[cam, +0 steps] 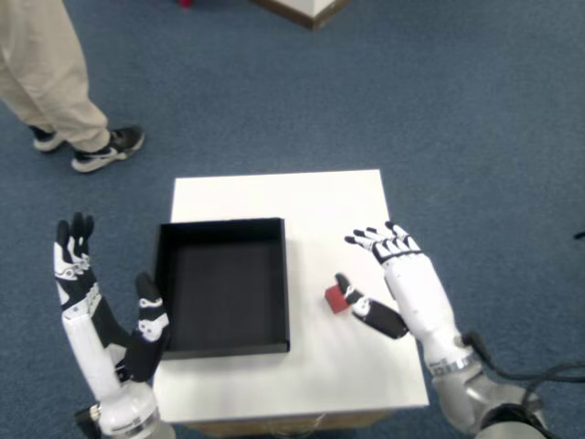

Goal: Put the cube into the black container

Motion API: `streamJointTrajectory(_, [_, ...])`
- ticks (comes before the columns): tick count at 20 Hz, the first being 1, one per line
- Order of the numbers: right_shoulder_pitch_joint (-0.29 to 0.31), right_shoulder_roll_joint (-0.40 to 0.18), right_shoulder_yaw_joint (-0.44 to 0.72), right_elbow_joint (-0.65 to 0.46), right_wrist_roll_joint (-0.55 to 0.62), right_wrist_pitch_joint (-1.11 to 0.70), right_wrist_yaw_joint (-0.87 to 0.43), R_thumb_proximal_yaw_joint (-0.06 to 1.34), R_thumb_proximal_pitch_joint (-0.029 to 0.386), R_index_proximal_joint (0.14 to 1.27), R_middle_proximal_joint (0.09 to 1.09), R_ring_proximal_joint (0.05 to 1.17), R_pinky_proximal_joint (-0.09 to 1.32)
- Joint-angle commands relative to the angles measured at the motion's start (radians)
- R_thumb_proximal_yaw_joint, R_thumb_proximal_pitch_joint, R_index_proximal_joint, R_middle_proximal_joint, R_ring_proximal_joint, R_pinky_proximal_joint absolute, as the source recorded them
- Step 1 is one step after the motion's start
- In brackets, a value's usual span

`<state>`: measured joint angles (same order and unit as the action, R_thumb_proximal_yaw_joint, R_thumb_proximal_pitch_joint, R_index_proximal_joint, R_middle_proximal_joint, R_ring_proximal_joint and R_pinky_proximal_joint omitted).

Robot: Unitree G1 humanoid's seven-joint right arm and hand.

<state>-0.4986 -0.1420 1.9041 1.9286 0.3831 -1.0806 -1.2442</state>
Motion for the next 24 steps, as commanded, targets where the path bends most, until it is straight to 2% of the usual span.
streamJointTrajectory(1, [-0.038,-0.023,0.057,-0.07,-0.027,0.162,-0.188,0.23,0.092,0.41,0.32,0.3,0.15])
streamJointTrajectory(4, [-0.039,-0.029,0.094,-0.179,-0.061,0.341,-0.265,0.21,0.076,0.42,0.33,0.3,0.16])
streamJointTrajectory(9, [-0.027,-0.036,0.098,-0.285,-0.078,0.52,-0.267,0.18,0.055,0.43,0.34,0.31,0.17])
streamJointTrajectory(16, [-0.037,-0.047,0.084,-0.381,-0.066,0.668,-0.213,0.13,0.025,0.45,0.35,0.31,0.19])
streamJointTrajectory(24, [-0.067,-0.039,0.015,-0.447,0.005,0.797,-0.089,0.11,0.005,0.47,0.35,0.3,0.18])
